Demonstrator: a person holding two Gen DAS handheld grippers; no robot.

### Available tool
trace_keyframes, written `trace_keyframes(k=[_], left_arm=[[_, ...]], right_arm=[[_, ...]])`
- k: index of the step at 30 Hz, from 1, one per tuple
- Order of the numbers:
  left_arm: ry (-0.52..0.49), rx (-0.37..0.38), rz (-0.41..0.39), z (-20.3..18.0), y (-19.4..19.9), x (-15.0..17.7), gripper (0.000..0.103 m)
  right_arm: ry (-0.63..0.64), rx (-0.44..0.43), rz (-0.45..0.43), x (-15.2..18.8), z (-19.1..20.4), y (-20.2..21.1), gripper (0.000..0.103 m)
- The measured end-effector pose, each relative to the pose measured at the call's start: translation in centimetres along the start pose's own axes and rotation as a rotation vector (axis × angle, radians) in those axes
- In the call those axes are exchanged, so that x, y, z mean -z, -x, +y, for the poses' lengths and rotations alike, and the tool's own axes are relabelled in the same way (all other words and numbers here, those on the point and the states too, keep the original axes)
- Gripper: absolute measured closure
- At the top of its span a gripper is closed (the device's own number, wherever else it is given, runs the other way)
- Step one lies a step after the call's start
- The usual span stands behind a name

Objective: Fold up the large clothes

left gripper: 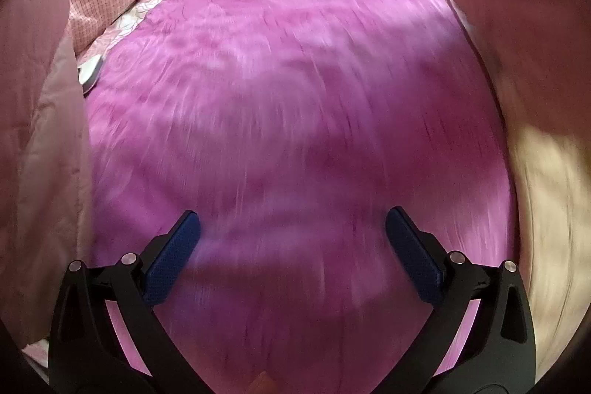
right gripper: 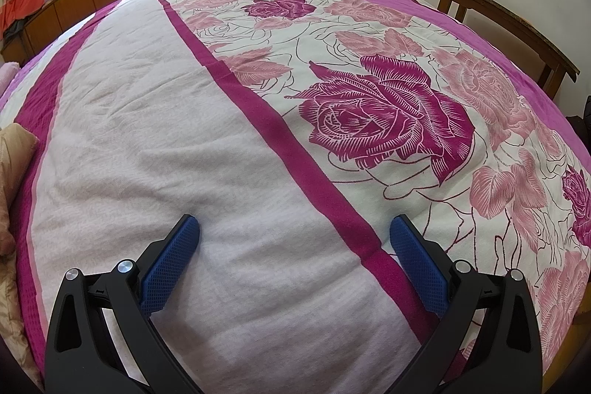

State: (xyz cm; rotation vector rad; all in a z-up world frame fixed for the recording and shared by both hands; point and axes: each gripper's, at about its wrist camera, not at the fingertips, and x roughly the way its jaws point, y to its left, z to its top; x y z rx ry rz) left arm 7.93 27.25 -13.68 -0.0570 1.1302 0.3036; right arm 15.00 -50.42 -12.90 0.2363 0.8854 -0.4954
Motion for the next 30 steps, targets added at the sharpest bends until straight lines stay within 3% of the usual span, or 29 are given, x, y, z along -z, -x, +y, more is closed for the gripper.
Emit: trace_keyframes(k=[6, 9, 12, 15, 19, 22, 30], left_arm=[[-0.099, 0.102, 0.121, -0.9, 3.6, 5.1, 0.004], [-0.108, 0.318, 0.256, -0.5, 4.8, 7.1, 0.004], [-0.109, 0.445, 0.314, -0.2, 6.7, 9.1, 0.004], [-0.110, 0.471, 0.238, -0.1, 9.9, 10.6, 0.004], [-0.101, 0.471, 0.011, -1.1, 14.6, 11.0, 0.004], [-0.127, 0.457, -0.131, -4.4, 15.7, 9.3, 0.004], [-0.144, 0.414, -0.176, -14.9, 11.6, 3.2, 0.004]], right_arm=[[0.000, 0.000, 0.000, 0.0, 0.0, 0.0, 0.004], [0.000, 0.000, 0.000, 0.0, 0.0, 0.0, 0.004], [0.000, 0.000, 0.000, 0.0, 0.0, 0.0, 0.004], [0.000, 0.000, 0.000, 0.0, 0.0, 0.0, 0.004], [0.000, 0.000, 0.000, 0.0, 0.0, -0.1, 0.004], [0.000, 0.000, 0.000, 0.0, 0.0, -0.1, 0.004], [0.002, 0.003, 0.000, 0.0, 0.0, -0.1, 0.004]])
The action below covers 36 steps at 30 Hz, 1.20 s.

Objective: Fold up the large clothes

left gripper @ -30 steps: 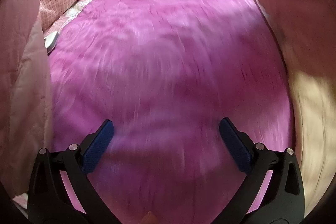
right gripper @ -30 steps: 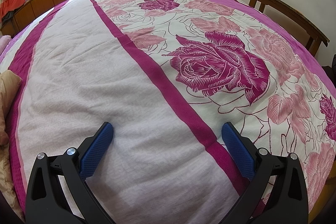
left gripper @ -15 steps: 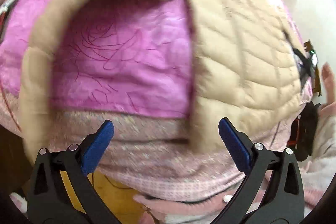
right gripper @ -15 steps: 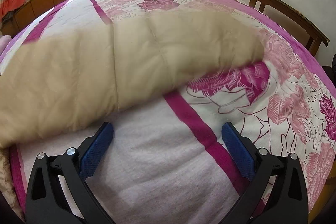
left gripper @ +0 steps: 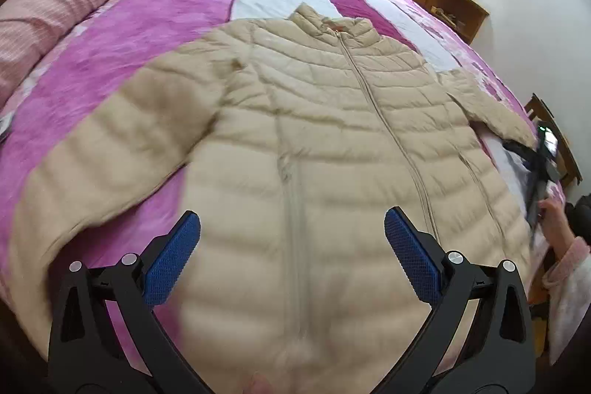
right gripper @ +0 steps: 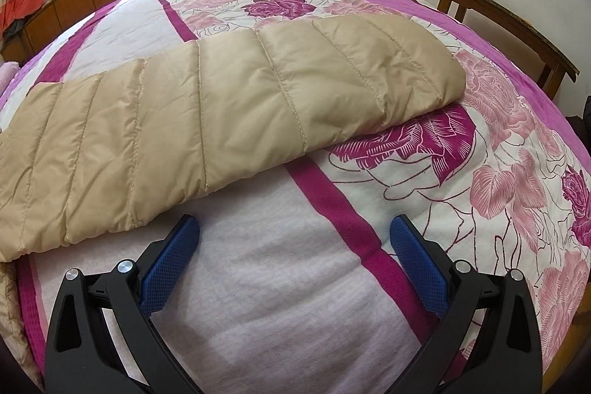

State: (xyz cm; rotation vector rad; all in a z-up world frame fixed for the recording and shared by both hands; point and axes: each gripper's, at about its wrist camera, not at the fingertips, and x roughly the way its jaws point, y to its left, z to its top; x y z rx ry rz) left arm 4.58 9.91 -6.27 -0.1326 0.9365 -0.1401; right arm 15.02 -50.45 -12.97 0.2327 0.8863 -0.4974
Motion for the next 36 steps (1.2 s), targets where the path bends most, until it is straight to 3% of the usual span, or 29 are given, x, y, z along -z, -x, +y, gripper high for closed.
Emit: trace_keyframes(k=[4, 10, 12, 16, 19, 22, 25, 26, 28, 32, 36], left_arm=[[-0.011, -0.056, 0.030, -1.9, -4.0, -1.4, 0.004], [-0.052, -0.133, 0.054, -2.6, -6.6, -1.6, 0.004], [-0.030, -0.137, 0.048, -2.4, -6.6, -1.4, 0.004], [-0.018, -0.125, 0.054, -2.4, -5.7, -1.4, 0.004], [-0.026, -0.140, 0.034, -2.9, -3.6, -1.4, 0.004], [-0.009, -0.132, 0.027, -3.3, -1.0, -1.4, 0.004], [0.029, -0.097, 0.000, -3.5, 1.9, -0.9, 0.004], [0.034, -0.101, -0.004, -3.6, 2.5, -0.6, 0.004], [0.041, -0.114, -0.006, -3.6, 3.3, -0.1, 0.004], [0.025, -0.163, -0.024, -3.5, 3.9, 1.1, 0.004], [0.026, -0.198, 0.003, -3.1, 3.0, 1.8, 0.004]], right_arm=[[-0.004, -0.003, 0.001, 0.0, 0.0, 0.0, 0.004], [-0.006, 0.003, 0.032, 0.5, 0.3, 0.8, 0.004], [0.023, -0.060, 0.083, 1.8, 0.1, 2.9, 0.005], [0.139, -0.170, 0.011, 6.1, 1.3, 11.8, 0.005], [0.176, -0.334, -0.028, 8.8, 3.3, 20.5, 0.005], [0.226, -0.614, -0.053, 10.9, 7.3, 29.1, 0.005], [0.274, -0.830, -0.035, 12.6, 12.0, 32.0, 0.005], [0.301, -0.849, -0.027, 13.2, 13.5, 32.0, 0.005], [0.364, -0.816, -0.020, 14.3, 16.7, 31.0, 0.005], [0.430, -0.618, -0.022, 16.4, 21.6, 27.6, 0.005], [0.474, -0.511, -0.031, 17.7, 22.8, 26.1, 0.005]])
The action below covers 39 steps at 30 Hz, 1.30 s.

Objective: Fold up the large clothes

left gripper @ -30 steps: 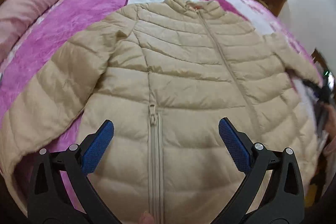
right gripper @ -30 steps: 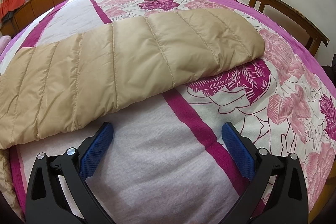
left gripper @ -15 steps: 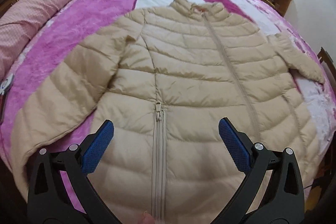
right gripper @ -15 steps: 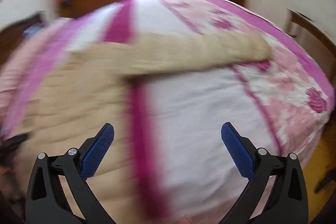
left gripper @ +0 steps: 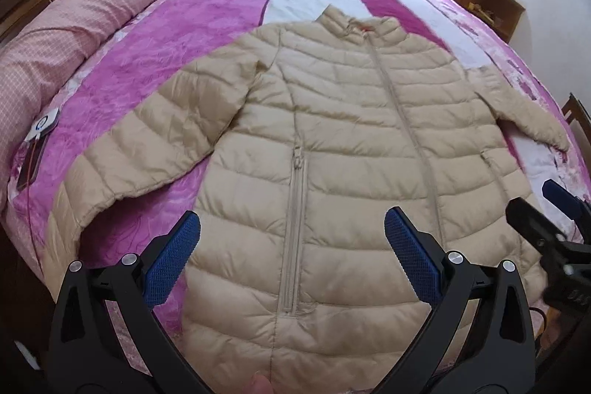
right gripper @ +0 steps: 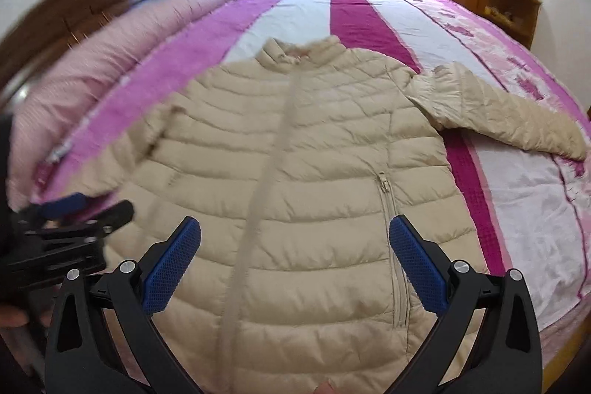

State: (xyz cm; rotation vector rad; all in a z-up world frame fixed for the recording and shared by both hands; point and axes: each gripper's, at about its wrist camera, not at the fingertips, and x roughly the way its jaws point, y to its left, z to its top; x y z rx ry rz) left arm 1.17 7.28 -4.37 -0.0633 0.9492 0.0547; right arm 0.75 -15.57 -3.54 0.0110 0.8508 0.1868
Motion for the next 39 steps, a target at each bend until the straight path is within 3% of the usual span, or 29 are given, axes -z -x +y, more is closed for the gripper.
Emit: trace_keyframes(k=[8, 15, 39], left_arm=[[0.005, -0.019, 0.030, -1.1, -2.4, -0.2, 0.004], [0.007, -0.015, 0.077, -2.5, -3.9, 0.2, 0.004], [-0.027, -0.006, 0.093, -4.1, -3.3, 2.0, 0.004]], right_arm=[[-0.080, 0.100, 0.056, 1.7, -1.1, -2.1, 0.005], [-0.146, 0.111, 0.140, 3.5, -2.4, -3.7, 0.005], [-0.097, 0.080, 0.109, 4.4, -1.4, -2.3, 0.005]])
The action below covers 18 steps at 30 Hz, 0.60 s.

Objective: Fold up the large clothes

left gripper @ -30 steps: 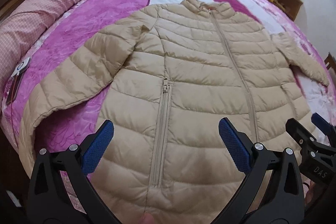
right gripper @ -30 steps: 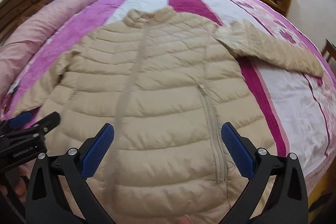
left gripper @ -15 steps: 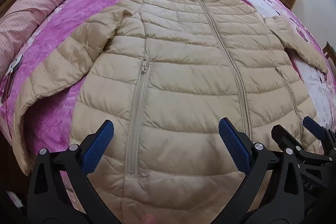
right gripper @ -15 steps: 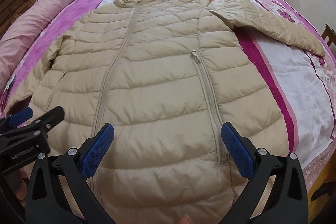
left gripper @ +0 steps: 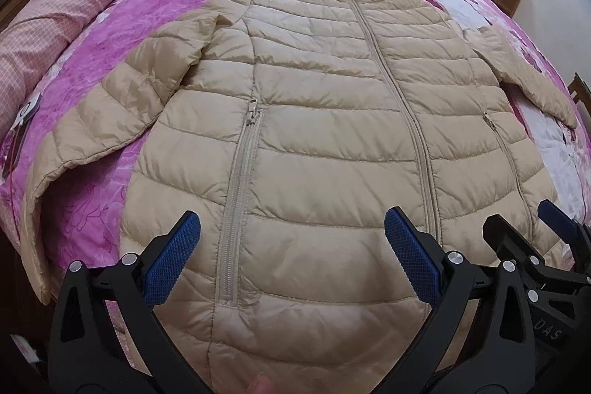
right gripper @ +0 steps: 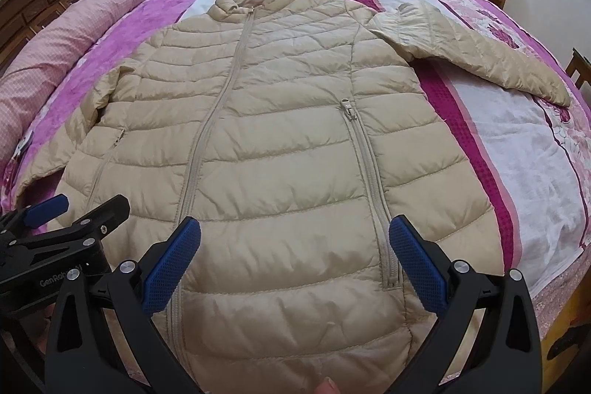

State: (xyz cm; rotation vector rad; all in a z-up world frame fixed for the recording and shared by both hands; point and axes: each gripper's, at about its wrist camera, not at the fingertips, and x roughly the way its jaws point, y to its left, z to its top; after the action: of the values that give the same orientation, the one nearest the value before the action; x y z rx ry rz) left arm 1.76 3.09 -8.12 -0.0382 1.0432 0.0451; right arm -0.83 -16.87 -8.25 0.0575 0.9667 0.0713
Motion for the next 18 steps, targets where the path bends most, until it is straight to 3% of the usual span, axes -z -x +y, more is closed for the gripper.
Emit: trace_keyframes(k=[10, 14, 18], left_arm=[[-0.004, -0.015, -0.013, 0.0, -0.7, -0.5, 0.004], [-0.008, -0.031, -0.085, 0.1, -1.6, -2.9, 0.004], [0.018, -0.044, -0.156, 0.5, -3.8, -6.1, 0.004]], right_arm=[[0.002, 0.019, -0.027, -0.6, -0.2, -0.6, 0.005], [0.020, 0.048, -0.097, -3.2, -0.8, -2.0, 0.005], [0.003, 0.066, -0.087, -6.2, -1.8, -5.9, 0.005]])
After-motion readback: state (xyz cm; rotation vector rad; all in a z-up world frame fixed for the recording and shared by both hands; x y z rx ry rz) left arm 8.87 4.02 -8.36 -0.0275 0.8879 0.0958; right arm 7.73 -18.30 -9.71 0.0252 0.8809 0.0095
